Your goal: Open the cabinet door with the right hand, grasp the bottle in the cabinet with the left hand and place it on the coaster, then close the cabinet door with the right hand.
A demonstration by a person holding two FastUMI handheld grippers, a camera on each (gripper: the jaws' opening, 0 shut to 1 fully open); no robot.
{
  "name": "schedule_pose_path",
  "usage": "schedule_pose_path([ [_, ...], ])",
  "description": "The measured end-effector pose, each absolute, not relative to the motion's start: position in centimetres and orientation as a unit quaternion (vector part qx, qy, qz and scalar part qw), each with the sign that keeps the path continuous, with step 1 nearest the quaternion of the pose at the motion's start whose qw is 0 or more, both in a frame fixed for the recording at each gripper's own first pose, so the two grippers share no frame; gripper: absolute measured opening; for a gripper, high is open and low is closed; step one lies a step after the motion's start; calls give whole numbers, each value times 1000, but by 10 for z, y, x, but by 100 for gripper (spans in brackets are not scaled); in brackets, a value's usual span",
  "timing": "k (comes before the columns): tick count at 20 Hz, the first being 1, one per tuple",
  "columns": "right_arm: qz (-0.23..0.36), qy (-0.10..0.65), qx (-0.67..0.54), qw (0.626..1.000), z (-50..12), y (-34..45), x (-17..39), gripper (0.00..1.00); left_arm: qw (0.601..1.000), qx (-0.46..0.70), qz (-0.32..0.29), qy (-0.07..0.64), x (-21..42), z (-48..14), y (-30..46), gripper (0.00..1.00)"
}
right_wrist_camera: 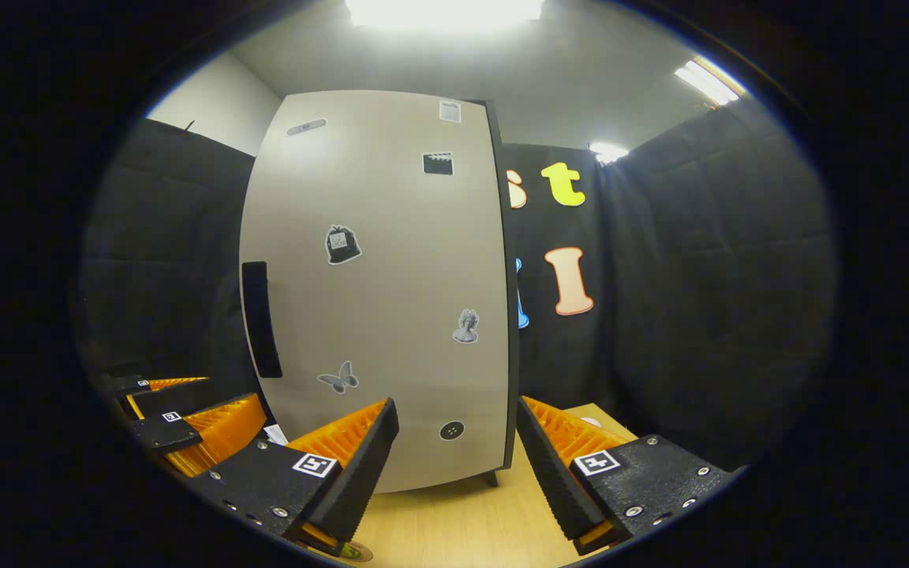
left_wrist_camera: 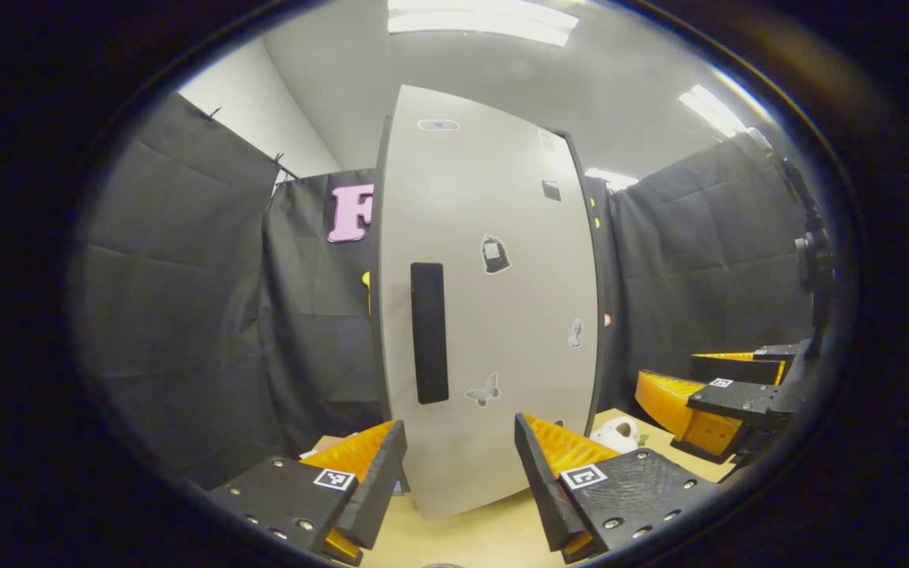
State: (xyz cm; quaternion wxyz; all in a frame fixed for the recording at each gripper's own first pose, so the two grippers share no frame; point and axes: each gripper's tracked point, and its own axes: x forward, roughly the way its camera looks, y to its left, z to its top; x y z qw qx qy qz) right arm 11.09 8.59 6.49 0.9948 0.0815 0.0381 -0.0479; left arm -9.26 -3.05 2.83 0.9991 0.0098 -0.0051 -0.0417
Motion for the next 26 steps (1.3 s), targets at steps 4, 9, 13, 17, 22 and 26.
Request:
schedule_pose_path([
  [4,-80,52,61,994,55,74,105,93,999,-3,-34,-16,-92,34,-33,79],
  [9,-112,30,28,993,62,71,101,94,1000,-14,-20,-16,-97,32,-32,78],
  [13,-103,9,4,995,70,85,93,94,1000,-4,-3,-27,-109,37,-30,82],
  [17,-80,-3,12,997,72,95,98,94,999,-17,4,-34,-115,43,-27,82],
  [22,-53,-6,50,997,74,107,98,94,999,-16,11,-37,-125,45,-29,82],
  [26,-46,-10,44,998,78,104,98,94,999,-15,-6,-41,-131,47,-45,78],
])
